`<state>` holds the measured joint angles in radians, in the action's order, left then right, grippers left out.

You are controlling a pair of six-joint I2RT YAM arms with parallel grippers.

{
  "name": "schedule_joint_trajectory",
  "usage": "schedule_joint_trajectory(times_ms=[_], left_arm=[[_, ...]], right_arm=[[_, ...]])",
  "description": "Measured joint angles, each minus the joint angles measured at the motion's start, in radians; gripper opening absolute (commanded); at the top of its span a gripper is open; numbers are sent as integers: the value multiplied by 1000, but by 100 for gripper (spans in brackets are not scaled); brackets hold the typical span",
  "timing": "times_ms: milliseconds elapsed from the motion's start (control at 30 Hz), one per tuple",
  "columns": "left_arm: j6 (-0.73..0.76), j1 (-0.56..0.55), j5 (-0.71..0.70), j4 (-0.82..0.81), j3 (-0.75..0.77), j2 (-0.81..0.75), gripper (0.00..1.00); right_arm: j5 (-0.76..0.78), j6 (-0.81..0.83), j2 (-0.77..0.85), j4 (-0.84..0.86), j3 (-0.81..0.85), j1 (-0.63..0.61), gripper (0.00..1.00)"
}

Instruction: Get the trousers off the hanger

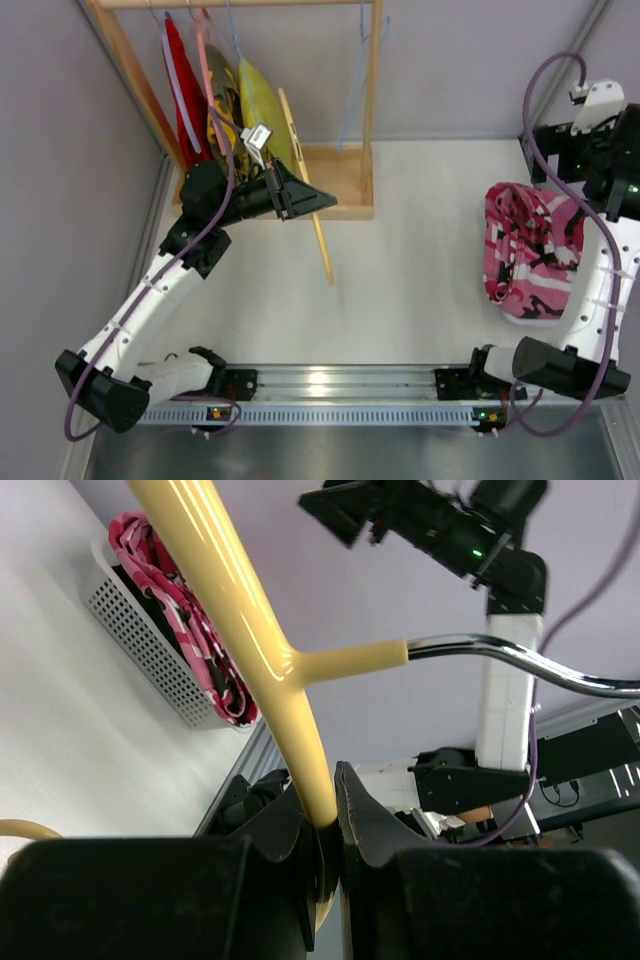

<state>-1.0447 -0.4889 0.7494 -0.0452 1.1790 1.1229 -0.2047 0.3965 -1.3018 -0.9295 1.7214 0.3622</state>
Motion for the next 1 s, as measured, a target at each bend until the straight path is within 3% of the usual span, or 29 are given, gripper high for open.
schedule_joint_trajectory(times_ms=[133, 233, 333, 433, 567, 667, 833, 1000], left_arm=[[-1, 0, -15, -1, 20, 18, 0], [0, 0, -29, 0, 23, 32, 0], [0, 0, -39, 0, 23, 45, 0], [-1, 0, -51, 1, 23, 54, 0], [-4, 0, -71, 0, 23, 65, 0], [-11, 0, -88, 0, 23, 78, 0], [-29, 0, -112, 0, 23, 101, 0], [-48, 0, -129, 2, 27, 109, 0]], right_arm=[[-142, -146, 61, -50, 137, -153, 99], [-289, -288, 122, -35, 55, -327, 99], [-366, -409, 170, 4, -58, -412, 99], [-343, -496, 173, 68, -138, -559, 99], [-257, -562, 149, 132, -150, -841, 99], [-212, -581, 124, 174, -150, -983, 99], [-138, -584, 45, 235, -150, -1145, 97], [-81, -592, -34, 260, -151, -1264, 84]])
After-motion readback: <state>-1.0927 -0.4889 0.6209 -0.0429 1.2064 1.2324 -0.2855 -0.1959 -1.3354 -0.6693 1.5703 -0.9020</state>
